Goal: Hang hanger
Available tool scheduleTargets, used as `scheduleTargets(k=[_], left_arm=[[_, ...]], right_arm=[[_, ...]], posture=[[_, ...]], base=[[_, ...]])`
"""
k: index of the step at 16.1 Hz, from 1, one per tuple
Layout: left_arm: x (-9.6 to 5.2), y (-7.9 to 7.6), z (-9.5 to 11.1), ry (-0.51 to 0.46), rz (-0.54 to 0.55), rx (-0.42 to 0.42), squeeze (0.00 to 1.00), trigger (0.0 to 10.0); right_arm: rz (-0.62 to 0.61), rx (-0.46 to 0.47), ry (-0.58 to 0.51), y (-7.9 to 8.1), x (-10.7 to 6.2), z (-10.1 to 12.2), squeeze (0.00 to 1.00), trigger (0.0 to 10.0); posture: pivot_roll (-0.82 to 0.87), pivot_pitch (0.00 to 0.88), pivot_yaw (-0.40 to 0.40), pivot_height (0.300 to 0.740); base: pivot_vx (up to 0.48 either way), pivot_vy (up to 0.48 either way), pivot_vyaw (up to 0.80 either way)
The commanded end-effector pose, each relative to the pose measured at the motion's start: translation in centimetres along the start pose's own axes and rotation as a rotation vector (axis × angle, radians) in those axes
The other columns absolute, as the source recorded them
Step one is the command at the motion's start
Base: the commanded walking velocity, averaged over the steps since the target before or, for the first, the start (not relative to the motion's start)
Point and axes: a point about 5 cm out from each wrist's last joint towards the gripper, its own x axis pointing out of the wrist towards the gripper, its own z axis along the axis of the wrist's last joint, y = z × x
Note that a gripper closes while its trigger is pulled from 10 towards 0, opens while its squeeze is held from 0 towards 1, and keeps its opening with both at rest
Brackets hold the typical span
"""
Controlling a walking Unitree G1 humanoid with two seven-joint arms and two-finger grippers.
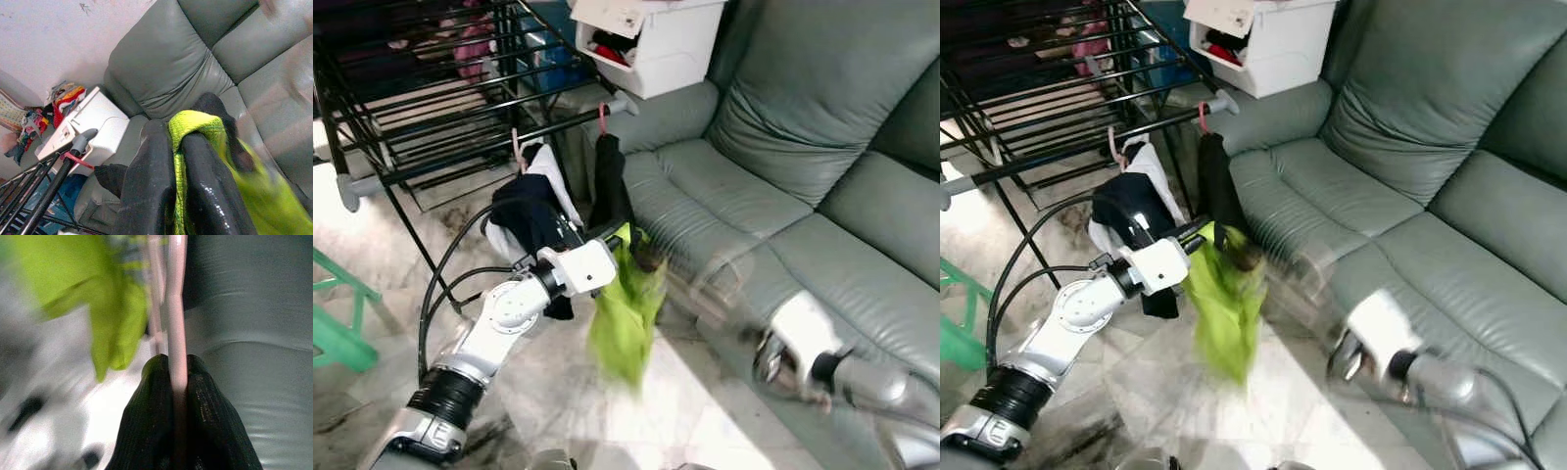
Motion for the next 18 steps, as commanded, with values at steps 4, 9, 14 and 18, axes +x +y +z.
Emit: scheduleTargets(k=[4,9,14,18], left_arm=[[0.4,0.8,1.1,-0.056,0.036,0.013,0.0,10.0],[2.1,-3.0,3.2,-0.134,-0.068,-0.072,0.0,10.0],[2.5,-2.3,3.5,-0.143,-0.03,-0.066,0.0,10.0],[2.2,-2.5,3.2,-0.126,-0.032,-0.074,0.0,10.0]], right_arm=[[-0.258,0.202,-0.156,-3.2,0.2,1.7,0.0,10.0],[-0.19,0.858,-0.487,-1.2,3.2,7.2,0.0,10.0],[0.05,0.734,-0.123,4.7,4.2,4.5,0.0,10.0],[-0.664,0.903,-0.002,-1.9,0.6,-0.9,0.0,10.0]], posture=[[-0.07,0.0,0.008,0.74],[-0.07,0.0,0.001,0.74],[-0.07,0.0,-0.009,0.74],[-0.08,0.0,-0.001,0.74]], base=[[0.0,0.0,0.0],[0.0,0.0,0.0],[0.0,0.0,0.0],[0.0,0.0,0.0]])
